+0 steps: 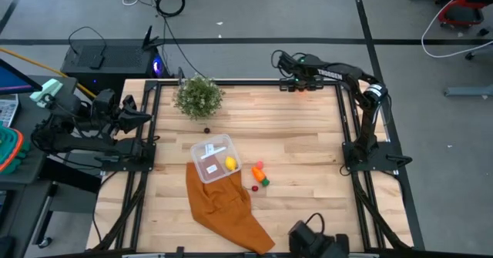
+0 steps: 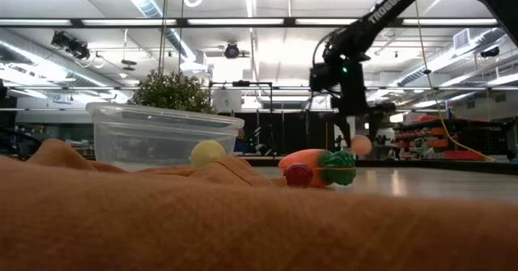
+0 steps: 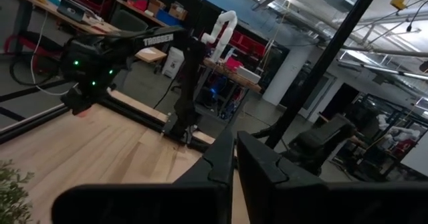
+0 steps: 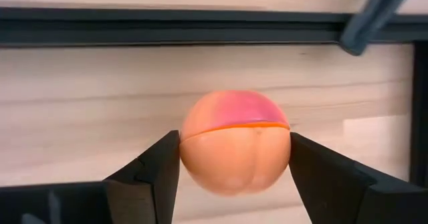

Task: Pick and placing Produce into tupperware
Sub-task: Put the top pink peach into the bin

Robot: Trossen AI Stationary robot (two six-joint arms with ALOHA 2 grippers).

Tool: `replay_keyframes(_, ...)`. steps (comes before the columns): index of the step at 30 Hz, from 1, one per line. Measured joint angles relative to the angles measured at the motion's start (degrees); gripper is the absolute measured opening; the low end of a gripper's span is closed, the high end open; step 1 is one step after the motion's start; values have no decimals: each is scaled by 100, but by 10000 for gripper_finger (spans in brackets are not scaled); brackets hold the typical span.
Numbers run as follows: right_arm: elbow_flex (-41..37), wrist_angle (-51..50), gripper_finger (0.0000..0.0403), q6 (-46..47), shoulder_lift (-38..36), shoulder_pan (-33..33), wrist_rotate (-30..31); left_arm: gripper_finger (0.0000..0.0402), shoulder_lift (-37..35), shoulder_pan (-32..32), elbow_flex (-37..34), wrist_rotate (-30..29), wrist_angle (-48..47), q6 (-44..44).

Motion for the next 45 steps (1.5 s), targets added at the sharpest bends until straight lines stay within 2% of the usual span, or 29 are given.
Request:
replay_keyframes(10,808,-518,210,70,0,899,7,34,0,-2,0,0,11,2)
replay_keyframes(18,1268,-877,210,349,2,1649,17,26,0,-2,0,0,15,105)
replay_keyframes(30,2148,-887,210,855,2,2873,-112,34,0,-2,0,0,17,109)
replay_keyframes(37,2683,-587,210,1067,2,3547,-199,26,0,-1,0,0,21,168)
replay_keyframes(45,2814,189,210,1370,2,4138,-397,32,0,-1,0,0,24,166)
